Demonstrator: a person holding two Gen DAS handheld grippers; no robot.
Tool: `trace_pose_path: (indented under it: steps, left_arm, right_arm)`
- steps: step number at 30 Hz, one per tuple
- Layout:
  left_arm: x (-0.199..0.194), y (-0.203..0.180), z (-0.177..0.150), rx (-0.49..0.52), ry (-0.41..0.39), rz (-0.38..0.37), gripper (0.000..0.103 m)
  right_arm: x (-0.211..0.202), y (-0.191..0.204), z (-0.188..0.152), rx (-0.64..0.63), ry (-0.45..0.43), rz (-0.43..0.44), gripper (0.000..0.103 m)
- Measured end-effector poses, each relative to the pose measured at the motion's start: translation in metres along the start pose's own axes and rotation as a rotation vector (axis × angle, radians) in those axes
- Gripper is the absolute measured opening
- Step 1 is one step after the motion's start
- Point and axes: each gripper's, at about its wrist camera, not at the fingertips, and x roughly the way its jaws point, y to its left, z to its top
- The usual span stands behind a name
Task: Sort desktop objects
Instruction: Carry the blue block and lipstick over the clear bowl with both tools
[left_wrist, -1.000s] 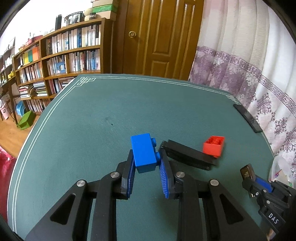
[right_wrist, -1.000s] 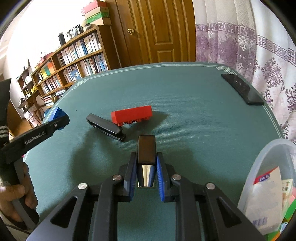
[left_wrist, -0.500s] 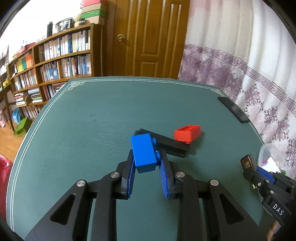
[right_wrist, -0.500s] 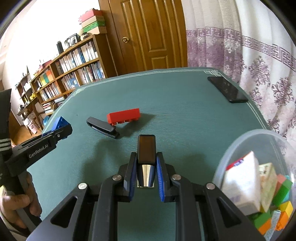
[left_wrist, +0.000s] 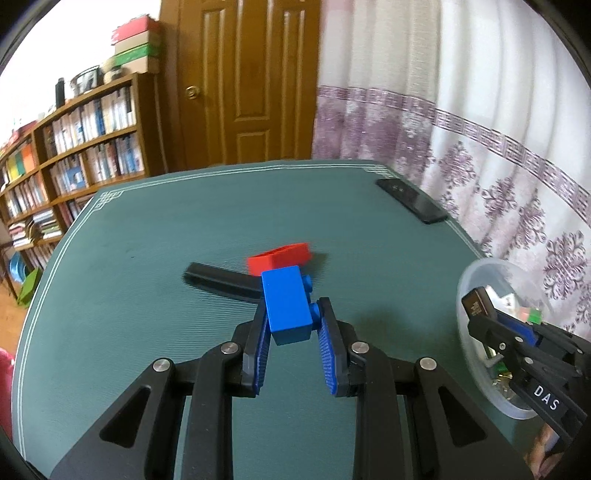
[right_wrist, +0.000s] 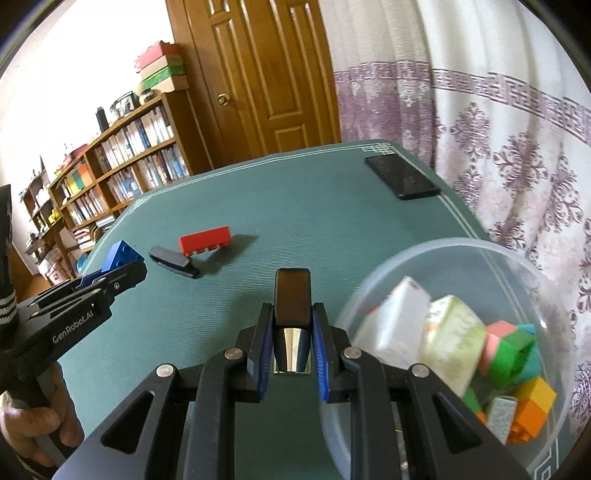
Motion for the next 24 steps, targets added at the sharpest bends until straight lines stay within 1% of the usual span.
trace_pose_path:
  steps: [12,18,24]
  left_arm:
    - [-0.009,-0.054,0.004,0.075,-0.01,-0.068,0.027]
    - [-0.009,-0.074,0.002,0.094,0.001,-0.109,0.027]
    - [-0.005,-0.101,0.0,0.122,0.021,-0.156,0.027]
  right_arm:
    - [-0.033,-0.032,-0.002,0.033,-0.062,-0.029,0.022]
    - [-0.043,-0.053,-0.005,0.054,-0.071,-0.067,0.022]
    - [-0.055,-0.084,-0.01,0.093,-0.078,-0.12,0.022]
